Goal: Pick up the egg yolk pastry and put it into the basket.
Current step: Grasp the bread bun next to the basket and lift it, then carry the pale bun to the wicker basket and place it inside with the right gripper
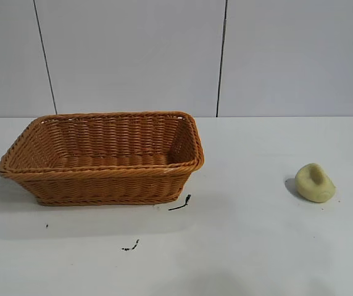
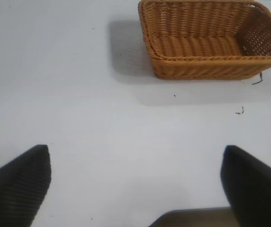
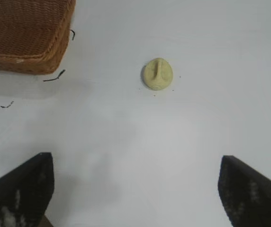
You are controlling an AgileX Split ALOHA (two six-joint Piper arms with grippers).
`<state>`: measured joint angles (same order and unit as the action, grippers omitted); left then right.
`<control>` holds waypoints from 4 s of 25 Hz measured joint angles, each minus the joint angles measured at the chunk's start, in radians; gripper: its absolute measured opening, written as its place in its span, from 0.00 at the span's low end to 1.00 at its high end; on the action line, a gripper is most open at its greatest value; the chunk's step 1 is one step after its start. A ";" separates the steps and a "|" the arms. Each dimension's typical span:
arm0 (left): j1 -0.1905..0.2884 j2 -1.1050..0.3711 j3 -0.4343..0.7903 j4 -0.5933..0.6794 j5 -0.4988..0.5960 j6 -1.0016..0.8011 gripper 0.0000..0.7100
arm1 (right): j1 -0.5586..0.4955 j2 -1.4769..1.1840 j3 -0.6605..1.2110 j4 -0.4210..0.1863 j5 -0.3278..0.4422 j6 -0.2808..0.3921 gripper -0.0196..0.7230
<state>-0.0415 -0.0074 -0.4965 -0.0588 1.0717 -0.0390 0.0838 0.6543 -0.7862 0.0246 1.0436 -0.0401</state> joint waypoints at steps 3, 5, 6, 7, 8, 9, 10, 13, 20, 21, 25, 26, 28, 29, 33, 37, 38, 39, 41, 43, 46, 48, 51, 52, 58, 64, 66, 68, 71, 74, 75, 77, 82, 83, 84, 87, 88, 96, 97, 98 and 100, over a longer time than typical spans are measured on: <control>0.000 0.000 0.000 0.000 0.000 0.000 0.98 | 0.000 0.170 -0.066 -0.016 -0.027 -0.034 0.91; 0.000 0.000 0.000 0.000 0.000 0.000 0.98 | 0.000 0.274 -0.099 -0.019 -0.053 -0.053 0.91; 0.000 0.000 0.000 0.000 0.000 0.000 0.98 | 0.000 0.331 -0.116 -0.025 -0.070 -0.056 0.91; 0.000 0.000 0.000 0.000 0.000 0.000 0.98 | 0.000 0.388 -0.129 -0.025 -0.088 -0.060 0.91; 0.000 0.000 0.000 0.000 0.000 0.000 0.98 | 0.000 0.436 -0.145 -0.025 -0.102 -0.062 0.91; 0.000 0.000 0.000 0.000 0.000 0.000 0.98 | 0.000 0.492 -0.162 -0.025 -0.116 -0.062 0.91; 0.000 0.000 0.000 0.000 0.000 0.000 0.98 | 0.000 0.548 -0.179 -0.025 -0.129 -0.064 0.91; 0.000 0.000 0.000 0.000 0.000 0.000 0.98 | 0.000 0.699 -0.239 -0.025 -0.154 -0.065 0.91; 0.000 0.000 0.000 0.000 0.000 0.000 0.98 | 0.000 1.017 -0.431 -0.025 -0.162 -0.071 0.91; 0.000 0.000 0.000 0.000 0.000 0.000 0.98 | 0.000 1.058 -0.459 -0.019 -0.162 -0.073 0.91; 0.000 0.000 0.000 0.000 0.000 0.000 0.98 | 0.012 1.191 -0.530 0.001 -0.162 -0.088 0.91; 0.000 0.000 0.000 0.000 0.000 0.000 0.98 | 0.021 1.214 -0.537 0.002 -0.163 -0.093 0.91; 0.000 0.000 0.000 0.000 0.000 0.000 0.98 | 0.041 1.261 -0.540 0.002 -0.186 -0.097 0.91; 0.000 0.000 0.000 0.000 0.000 0.000 0.98 | 0.044 1.280 -0.540 0.005 -0.202 -0.094 0.91; 0.000 0.000 0.000 0.000 0.000 0.000 0.98 | 0.044 1.353 -0.544 -0.011 -0.253 -0.034 0.91; 0.000 0.000 0.000 0.000 0.000 0.000 0.98 | 0.043 1.386 -0.544 -0.048 -0.261 -0.009 0.91; 0.000 0.000 0.000 0.000 0.000 0.000 0.98 | 0.043 1.388 -0.544 -0.050 -0.261 -0.008 0.91; 0.000 0.000 0.000 0.000 0.000 0.000 0.98 | 0.043 1.388 -0.544 -0.053 -0.263 -0.007 0.91; 0.000 0.000 0.000 0.000 0.000 0.000 0.98 | 0.043 1.388 -0.544 -0.054 -0.264 -0.006 0.91; 0.000 0.000 0.000 0.000 0.000 0.000 0.98 | 0.043 1.388 -0.544 -0.055 -0.264 0.000 0.91; 0.000 0.000 0.000 0.000 0.000 0.000 0.98 | 0.032 1.388 -0.544 -0.056 -0.267 0.019 0.91; 0.000 0.000 0.000 0.000 0.000 0.000 0.98 | 0.013 1.388 -0.544 -0.053 -0.274 0.033 0.91; 0.000 0.000 0.000 0.000 0.000 0.000 0.98 | -0.020 1.388 -0.544 -0.044 -0.288 0.032 0.91; 0.000 0.000 0.000 0.000 0.000 0.000 0.98 | -0.026 1.388 -0.544 -0.043 -0.290 0.029 0.91; 0.000 0.000 0.000 0.000 0.000 0.000 0.98 | -0.027 1.388 -0.544 0.000 -0.321 0.008 0.91; 0.000 0.000 0.000 0.000 0.000 0.000 0.98 | -0.027 1.430 -0.544 0.020 -0.319 -0.001 0.91; 0.000 0.000 0.000 0.000 0.000 0.000 0.98 | -0.027 1.449 -0.544 0.020 -0.318 -0.002 0.91; 0.000 0.000 0.000 0.000 0.000 0.000 0.98 | -0.027 1.460 -0.544 0.019 -0.319 -0.002 0.91; 0.000 0.000 0.000 0.000 0.000 0.000 0.98 | -0.027 1.464 -0.544 0.019 -0.319 -0.002 0.90; 0.000 0.000 0.000 0.000 0.000 0.000 0.98 | -0.027 1.464 -0.544 0.018 -0.320 -0.002 0.80; 0.000 0.000 0.000 0.000 0.000 0.000 0.98 | -0.027 1.465 -0.544 0.018 -0.317 -0.002 0.74; 0.000 0.000 0.000 0.000 0.000 0.000 0.98 | -0.027 1.465 -0.544 0.017 -0.311 -0.002 0.62; 0.000 0.000 0.000 0.000 0.000 0.000 0.98 | -0.027 1.465 -0.544 0.017 -0.302 -0.013 0.30; 0.000 0.000 0.000 0.000 0.000 0.000 0.98 | -0.027 1.465 -0.545 0.017 -0.300 -0.015 0.28; 0.000 0.000 0.000 0.000 0.000 0.000 0.98 | -0.027 1.465 -0.546 0.017 -0.299 -0.016 0.28; 0.000 0.000 0.000 0.000 0.000 0.000 0.98 | -0.027 1.452 -0.547 0.015 -0.292 -0.017 0.26; 0.000 0.000 0.000 0.000 0.000 0.000 0.98 | -0.027 1.440 -0.547 0.013 -0.290 -0.017 0.26; 0.000 0.000 0.000 0.000 0.000 0.000 0.98 | -0.027 1.303 -0.680 0.009 -0.120 -0.017 0.26; 0.000 0.000 0.000 0.000 0.000 0.000 0.98 | -0.027 1.303 -0.717 0.009 -0.085 -0.017 0.26; 0.000 0.000 0.000 0.000 0.000 0.000 0.98 | -0.027 1.303 -0.758 0.009 -0.062 -0.017 0.26; 0.000 0.000 0.000 0.000 0.000 0.000 0.98 | -0.024 1.303 -0.820 0.023 -0.030 -0.017 0.26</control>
<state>-0.0415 -0.0074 -0.4965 -0.0588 1.0717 -0.0390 0.0602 1.9570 -1.6061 0.0472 1.0132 -0.0567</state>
